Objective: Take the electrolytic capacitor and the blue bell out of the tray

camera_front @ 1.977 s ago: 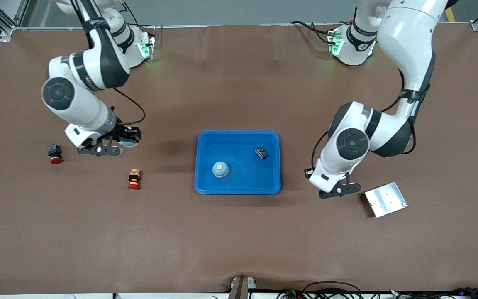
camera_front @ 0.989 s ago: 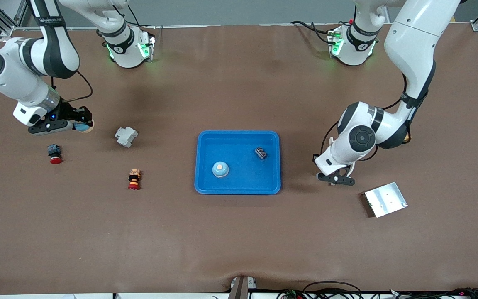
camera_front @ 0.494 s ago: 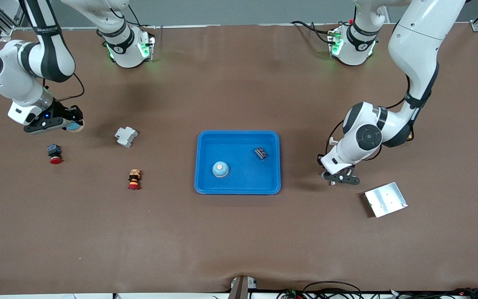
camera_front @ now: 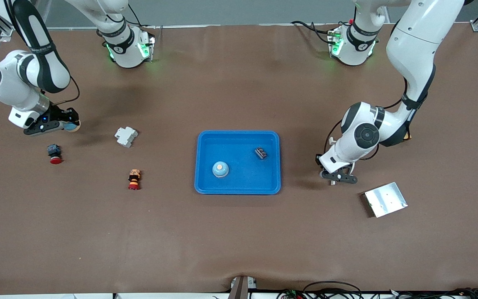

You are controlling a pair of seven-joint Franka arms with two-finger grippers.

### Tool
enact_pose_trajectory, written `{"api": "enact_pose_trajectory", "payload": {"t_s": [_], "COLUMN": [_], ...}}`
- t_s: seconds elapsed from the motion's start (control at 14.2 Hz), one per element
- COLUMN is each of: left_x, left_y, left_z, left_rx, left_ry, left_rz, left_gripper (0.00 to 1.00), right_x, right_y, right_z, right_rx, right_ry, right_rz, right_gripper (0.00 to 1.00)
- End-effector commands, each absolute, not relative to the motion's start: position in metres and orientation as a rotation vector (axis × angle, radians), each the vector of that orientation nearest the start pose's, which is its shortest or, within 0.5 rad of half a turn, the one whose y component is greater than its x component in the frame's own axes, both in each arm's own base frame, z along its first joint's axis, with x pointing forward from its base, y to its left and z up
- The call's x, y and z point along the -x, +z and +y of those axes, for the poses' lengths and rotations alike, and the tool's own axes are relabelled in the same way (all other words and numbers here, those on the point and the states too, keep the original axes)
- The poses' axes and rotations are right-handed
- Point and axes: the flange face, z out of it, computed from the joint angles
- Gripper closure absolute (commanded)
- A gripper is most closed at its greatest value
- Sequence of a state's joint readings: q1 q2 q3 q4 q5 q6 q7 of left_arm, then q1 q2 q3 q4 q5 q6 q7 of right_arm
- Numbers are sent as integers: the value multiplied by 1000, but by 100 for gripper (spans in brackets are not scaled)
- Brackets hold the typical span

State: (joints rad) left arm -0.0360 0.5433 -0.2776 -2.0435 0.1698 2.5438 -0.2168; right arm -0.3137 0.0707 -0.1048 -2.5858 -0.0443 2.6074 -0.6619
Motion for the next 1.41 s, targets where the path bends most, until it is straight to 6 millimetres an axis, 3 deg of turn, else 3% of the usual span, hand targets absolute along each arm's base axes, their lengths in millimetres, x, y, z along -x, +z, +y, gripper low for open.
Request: {"api": "enact_pose_trajectory", "payload": {"t_s": [0.0, 0.14, 0.49, 0.56, 0.99, 1.34], "left_x": [-562, -562, -565, -566, -568, -583], "left_y": [182, 182, 182, 182, 198, 233], "left_z": [-182, -182, -173, -172, -175, -217], "left_rx": [3163, 3163, 3167, 3167, 3162, 3220], "left_ry": [15, 15, 12, 12, 4, -86], "left_rz": [343, 343, 318, 313, 281, -31], "left_gripper": [100, 86, 9, 0, 0, 0], "right_x": [-399, -399, -400, -400, -400, -401], "right_y": [223, 221, 207, 207, 197, 192], "right_z": [-186, -185, -186, -186, -185, -183], "right_rx": [3109, 3109, 3118, 3120, 3123, 3126], "right_ry": [85, 81, 61, 57, 48, 33], "right_rz": [-462, -456, -457, -458, -458, -450], "right_gripper": [100, 100, 100, 100, 100, 100]}}
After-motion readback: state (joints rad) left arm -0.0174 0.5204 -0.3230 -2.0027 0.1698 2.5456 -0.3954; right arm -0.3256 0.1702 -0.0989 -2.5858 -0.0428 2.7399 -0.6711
